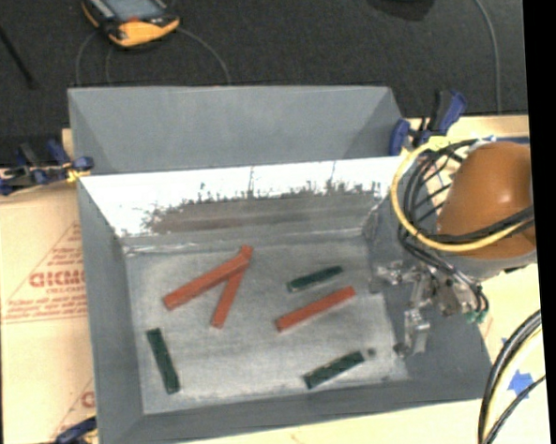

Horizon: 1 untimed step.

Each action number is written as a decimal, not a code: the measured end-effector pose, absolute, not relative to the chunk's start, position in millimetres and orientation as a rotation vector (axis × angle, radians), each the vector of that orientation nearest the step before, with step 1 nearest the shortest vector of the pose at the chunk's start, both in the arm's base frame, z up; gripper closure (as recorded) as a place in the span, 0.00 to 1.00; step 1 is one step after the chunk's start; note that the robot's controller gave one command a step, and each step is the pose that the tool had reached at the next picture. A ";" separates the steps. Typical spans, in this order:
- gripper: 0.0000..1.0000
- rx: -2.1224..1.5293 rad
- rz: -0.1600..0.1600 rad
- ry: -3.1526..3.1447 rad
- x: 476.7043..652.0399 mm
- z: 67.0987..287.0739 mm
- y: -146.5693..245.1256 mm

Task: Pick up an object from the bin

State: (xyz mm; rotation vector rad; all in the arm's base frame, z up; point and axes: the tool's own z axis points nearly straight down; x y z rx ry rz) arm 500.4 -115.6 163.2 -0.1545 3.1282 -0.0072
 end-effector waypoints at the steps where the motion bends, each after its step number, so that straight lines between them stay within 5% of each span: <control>1: 0.00 -0.015 0.000 3.135 491.9 107.0 -106.9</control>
Offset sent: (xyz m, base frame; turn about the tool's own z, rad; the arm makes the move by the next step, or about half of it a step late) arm -0.0046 0.0543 -0.0645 -0.2049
